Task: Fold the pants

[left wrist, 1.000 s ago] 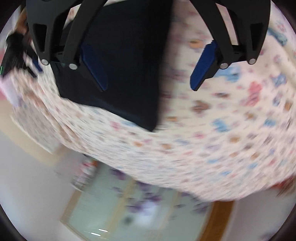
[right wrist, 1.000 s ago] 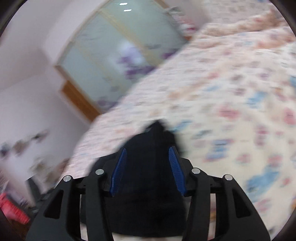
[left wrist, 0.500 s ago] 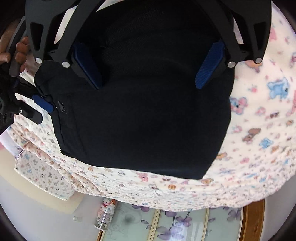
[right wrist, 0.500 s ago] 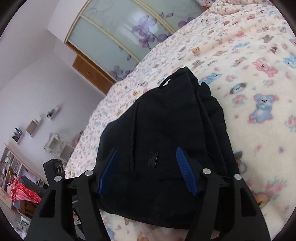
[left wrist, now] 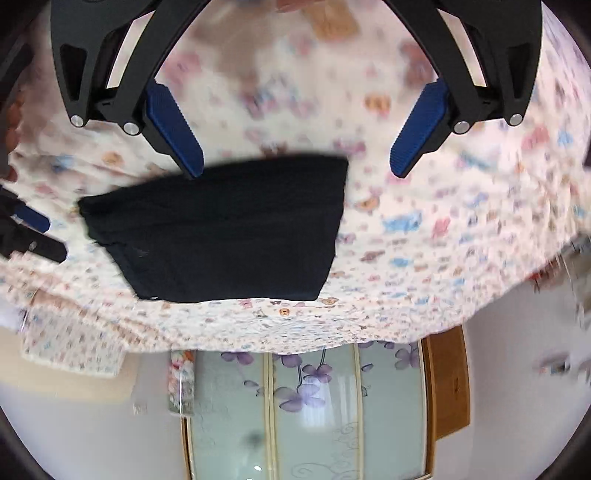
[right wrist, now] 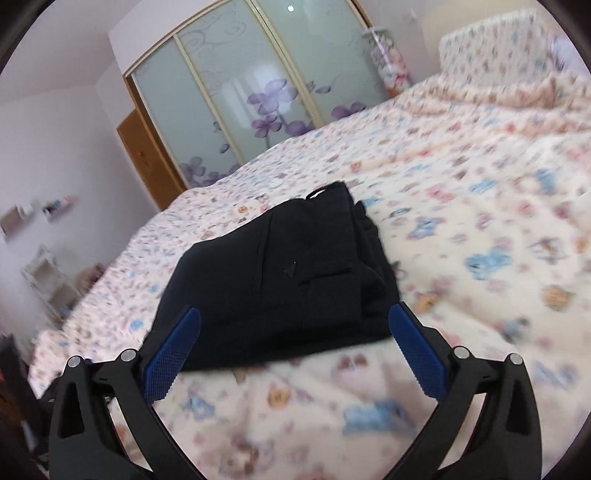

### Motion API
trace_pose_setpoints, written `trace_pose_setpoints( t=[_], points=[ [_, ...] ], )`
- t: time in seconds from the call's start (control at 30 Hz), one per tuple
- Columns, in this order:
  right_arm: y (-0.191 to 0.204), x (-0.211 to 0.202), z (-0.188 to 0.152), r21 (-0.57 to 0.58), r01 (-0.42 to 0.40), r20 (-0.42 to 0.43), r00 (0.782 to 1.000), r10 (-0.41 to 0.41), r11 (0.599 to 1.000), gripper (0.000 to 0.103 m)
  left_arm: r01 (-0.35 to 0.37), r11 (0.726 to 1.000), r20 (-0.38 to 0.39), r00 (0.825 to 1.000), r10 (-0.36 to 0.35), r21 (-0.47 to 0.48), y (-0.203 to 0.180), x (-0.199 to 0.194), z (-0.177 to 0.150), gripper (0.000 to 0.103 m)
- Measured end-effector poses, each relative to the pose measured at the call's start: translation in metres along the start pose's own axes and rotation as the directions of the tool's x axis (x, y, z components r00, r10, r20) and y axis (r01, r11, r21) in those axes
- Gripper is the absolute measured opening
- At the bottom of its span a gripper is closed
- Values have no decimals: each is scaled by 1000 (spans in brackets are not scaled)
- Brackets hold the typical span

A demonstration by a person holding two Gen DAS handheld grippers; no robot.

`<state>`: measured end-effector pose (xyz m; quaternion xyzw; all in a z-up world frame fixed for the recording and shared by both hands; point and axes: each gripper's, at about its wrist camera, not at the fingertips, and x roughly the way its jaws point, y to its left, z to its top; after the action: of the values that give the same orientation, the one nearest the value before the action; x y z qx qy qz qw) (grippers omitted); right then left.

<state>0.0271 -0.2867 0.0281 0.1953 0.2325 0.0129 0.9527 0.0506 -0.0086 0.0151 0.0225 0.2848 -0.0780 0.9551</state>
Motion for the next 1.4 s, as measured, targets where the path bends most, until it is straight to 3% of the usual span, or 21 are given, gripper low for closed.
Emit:
trace_pose_setpoints(
  t=[0.1,0.2,0.37,0.63,0.97,1.4],
  points=[
    [24,-24,-16,-130,87,69,995,-79,988,102,27,998,4,1000,-27,-61,11,-18,-15,101],
    [48,-41,-37,-260,184,146,978,-150,948,102,29,998,23,999,-28,-58,12,-25,-29,101],
    [66,-66,-54,-329,239,245,956,-161,914,102,18,995,17,1000,-16,-93,17,-27,-33,101],
    [64,-57,-57,-312,256,192,960,-203,915,102,17,1000,55,998,-17,-2,2,-32,-38,101],
    [59,-37,-64,-288,269,87,963,-255,919,102,1,999,32,999,-2,40,-7,-23,-40,101],
    [58,-31,-66,-297,287,65,958,-281,911,102,-13,997,-9,1000,14,72,-12,-13,-44,101]
  ],
)
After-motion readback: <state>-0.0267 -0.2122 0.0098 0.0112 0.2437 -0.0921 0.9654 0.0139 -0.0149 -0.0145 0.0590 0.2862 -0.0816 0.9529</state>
